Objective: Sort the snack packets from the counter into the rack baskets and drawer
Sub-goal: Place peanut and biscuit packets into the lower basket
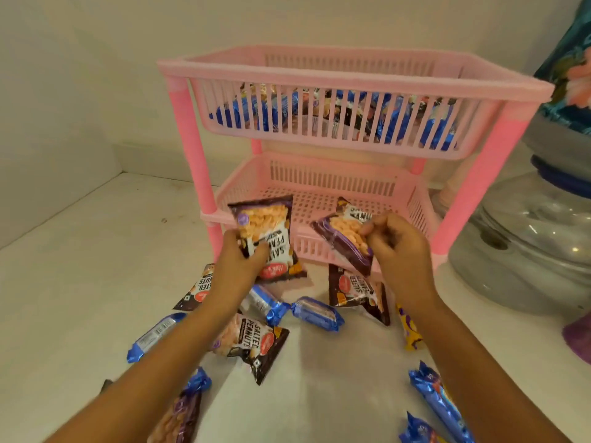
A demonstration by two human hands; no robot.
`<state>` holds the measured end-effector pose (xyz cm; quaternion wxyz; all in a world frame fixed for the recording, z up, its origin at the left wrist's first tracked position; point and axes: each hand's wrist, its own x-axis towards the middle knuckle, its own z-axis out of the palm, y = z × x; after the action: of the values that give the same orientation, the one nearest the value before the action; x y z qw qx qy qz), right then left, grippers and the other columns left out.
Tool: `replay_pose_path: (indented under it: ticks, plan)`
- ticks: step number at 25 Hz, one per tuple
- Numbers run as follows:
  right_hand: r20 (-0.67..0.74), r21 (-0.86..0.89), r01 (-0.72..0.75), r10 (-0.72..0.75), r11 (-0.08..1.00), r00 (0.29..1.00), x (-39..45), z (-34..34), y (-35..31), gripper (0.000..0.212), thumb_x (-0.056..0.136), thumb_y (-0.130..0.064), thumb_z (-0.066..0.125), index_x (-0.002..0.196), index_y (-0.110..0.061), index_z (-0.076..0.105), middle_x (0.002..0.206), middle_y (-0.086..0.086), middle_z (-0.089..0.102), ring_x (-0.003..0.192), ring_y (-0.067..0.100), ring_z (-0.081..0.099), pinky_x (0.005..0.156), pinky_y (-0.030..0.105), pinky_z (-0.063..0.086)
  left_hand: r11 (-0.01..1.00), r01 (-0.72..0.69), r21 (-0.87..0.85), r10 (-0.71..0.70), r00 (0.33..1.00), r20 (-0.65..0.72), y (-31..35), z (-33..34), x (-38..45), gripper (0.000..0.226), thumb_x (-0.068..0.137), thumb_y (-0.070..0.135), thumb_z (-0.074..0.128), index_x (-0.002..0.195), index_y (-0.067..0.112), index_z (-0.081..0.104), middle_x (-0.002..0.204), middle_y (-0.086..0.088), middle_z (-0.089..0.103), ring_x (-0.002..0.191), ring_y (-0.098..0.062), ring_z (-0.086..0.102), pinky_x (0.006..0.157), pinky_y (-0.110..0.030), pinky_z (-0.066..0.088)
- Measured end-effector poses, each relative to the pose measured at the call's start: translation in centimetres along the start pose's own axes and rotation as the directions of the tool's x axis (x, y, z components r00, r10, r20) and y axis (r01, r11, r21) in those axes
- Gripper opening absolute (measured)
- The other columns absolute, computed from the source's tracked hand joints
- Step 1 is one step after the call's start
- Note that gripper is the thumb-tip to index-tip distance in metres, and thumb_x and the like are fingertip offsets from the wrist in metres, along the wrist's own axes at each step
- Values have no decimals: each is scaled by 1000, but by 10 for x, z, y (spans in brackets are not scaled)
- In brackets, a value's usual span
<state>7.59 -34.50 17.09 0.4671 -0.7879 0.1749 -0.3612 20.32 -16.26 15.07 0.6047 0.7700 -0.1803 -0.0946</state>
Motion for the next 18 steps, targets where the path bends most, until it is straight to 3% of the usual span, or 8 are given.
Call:
replay_pose_path:
  ticks: [3, 5, 7, 11, 16, 18]
  plan:
    - [-20, -127, -32, 29, 991, 999, 55, 28, 10, 37, 83, 0, 54, 67, -32, 58, 68, -16, 61, 69, 20, 60, 62, 32, 47, 992, -109, 60, 112, 992, -58, 20, 17, 64, 24, 88, 21, 57, 105, 14, 40, 77, 8, 50, 73, -17, 54, 68, -35, 46]
    - [40, -240, -67, 79, 968, 996, 79, 45, 26, 30, 84, -2, 54, 70, -28, 59, 69, -9, 63, 68, 19, 58, 56, 26, 39, 984, -152, 91, 161, 982, -102, 23, 31, 96, 27, 88, 19, 58, 107, 8, 41, 72, 6, 48, 64, -14, 50, 62, -30, 38]
    - [98, -356, -88, 131, 930, 986, 94, 61, 43, 28, 85, -3, 52, 69, -26, 59, 75, -3, 66, 66, 20, 57, 52, 24, 35, 970, -163, 178, 180, 980, -81, 16, 44, 121, 31, 87, 19, 58, 108, 4, 41, 78, -2, 53, 67, -23, 52, 62, -32, 37]
    - [142, -519, -128, 233, 845, 962, 122, 85, 55, 23, 83, -4, 52, 71, -19, 65, 90, 3, 73, 78, 24, 63, 58, 26, 37, 907, -142, 397, 146, 989, 21, -4, 53, 162, 35, 90, 17, 55, 114, -2, 38, 106, -23, 62, 93, -38, 61, 68, -41, 45]
    - [167, -643, -98, 265, 759, 950, 158, 108, 64, 26, 77, 1, 51, 96, 1, 69, 108, 22, 67, 103, 33, 62, 82, 37, 52, 919, 1, 394, -12, 1000, 26, -19, 51, 199, 32, 91, 8, 51, 118, -4, 38, 122, -25, 57, 107, -40, 58, 75, -40, 48]
    - [175, -687, -83, 275, 722, 945, 164, 113, 70, 29, 78, 1, 50, 100, -1, 68, 111, 21, 65, 102, 33, 61, 81, 35, 50, 926, 66, 372, -59, 998, -30, -23, 53, 205, 36, 90, 4, 50, 122, -3, 37, 125, -25, 53, 110, -40, 55, 74, -37, 47]
